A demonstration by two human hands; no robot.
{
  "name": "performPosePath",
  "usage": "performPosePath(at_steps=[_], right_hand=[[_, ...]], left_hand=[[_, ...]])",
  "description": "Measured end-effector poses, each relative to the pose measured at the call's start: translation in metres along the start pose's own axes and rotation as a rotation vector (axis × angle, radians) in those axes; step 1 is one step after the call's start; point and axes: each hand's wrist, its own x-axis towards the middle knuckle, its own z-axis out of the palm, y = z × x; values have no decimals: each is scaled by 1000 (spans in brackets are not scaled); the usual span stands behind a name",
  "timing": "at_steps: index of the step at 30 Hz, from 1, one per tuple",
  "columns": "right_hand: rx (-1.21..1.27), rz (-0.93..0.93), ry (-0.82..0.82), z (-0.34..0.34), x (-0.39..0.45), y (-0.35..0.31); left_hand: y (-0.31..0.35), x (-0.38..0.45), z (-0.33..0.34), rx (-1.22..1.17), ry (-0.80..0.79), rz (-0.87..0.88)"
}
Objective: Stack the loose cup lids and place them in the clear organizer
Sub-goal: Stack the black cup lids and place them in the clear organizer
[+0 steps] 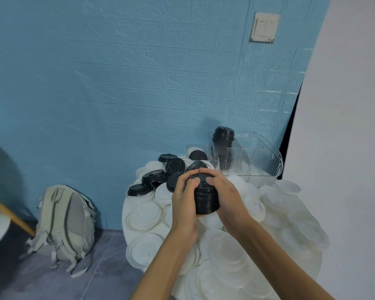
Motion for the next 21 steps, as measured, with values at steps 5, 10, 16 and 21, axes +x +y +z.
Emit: performPosePath(at_steps=[5, 10, 16, 21], right_hand=[[-16, 15, -2, 0, 1, 3], [-82, 38, -16, -1, 6, 2], [-79, 58, -131, -1, 14, 1], [-42, 136, -329, -1, 35, -4]], left_hand=[[-1, 0, -2, -1, 13, -13], [3, -1, -4, -5, -18, -62], [10, -5, -15, 36, -106, -26], [18, 1, -24, 21, -91, -2]])
